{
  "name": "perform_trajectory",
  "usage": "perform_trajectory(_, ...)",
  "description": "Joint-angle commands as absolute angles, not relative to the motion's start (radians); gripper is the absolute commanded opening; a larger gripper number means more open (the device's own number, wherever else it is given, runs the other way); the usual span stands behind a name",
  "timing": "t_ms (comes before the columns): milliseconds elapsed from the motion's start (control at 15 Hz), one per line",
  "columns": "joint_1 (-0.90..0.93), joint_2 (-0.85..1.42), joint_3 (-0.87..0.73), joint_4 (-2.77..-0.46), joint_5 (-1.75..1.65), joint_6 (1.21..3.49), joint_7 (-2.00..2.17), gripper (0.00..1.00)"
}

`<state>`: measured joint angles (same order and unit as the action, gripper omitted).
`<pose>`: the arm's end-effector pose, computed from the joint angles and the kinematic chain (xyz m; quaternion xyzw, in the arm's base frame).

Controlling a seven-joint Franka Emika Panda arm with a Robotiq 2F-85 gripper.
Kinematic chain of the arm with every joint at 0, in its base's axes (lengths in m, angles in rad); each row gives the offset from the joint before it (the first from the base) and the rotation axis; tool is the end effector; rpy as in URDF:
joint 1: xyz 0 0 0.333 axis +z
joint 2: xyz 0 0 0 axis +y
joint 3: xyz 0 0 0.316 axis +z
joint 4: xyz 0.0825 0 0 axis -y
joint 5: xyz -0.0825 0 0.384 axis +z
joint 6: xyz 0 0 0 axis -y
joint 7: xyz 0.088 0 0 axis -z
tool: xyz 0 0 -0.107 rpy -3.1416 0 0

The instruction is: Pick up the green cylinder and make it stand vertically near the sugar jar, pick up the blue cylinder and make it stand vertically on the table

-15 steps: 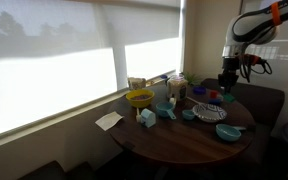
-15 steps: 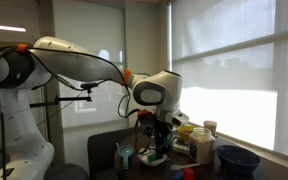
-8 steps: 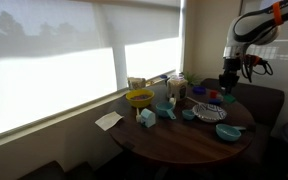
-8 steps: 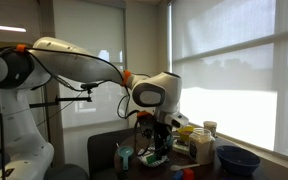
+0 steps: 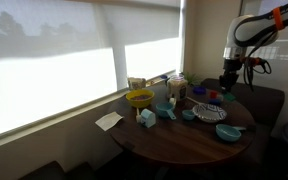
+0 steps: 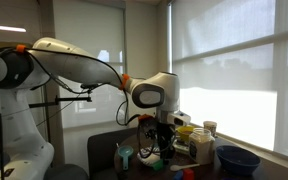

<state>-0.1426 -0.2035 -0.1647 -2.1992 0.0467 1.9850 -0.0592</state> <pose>0.4652 -0.1475 0.4669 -0.9906 0.1313 -0.0001 0.0385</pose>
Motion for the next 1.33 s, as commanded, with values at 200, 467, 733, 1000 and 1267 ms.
perform_trajectory(200, -0.15, -0.258, -0.13, -2.351, -0.088, 2.243, 0.046, 0.08)
perform_trajectory(467, -0.152, -0.27, -0.105, -2.404, -0.117, 2.38, 0.145, 0.08)
perform_trajectory(733, -0.155, -0.269, -0.074, -2.439, -0.168, 2.466, 0.202, 0.08)
perform_trajectory(1000, -0.167, -0.268, -0.047, -2.467, -0.257, 2.534, 0.257, 0.08)
perform_trajectory(1267, -0.184, -0.269, -0.029, -2.499, -0.344, 2.629, 0.311, 0.08)
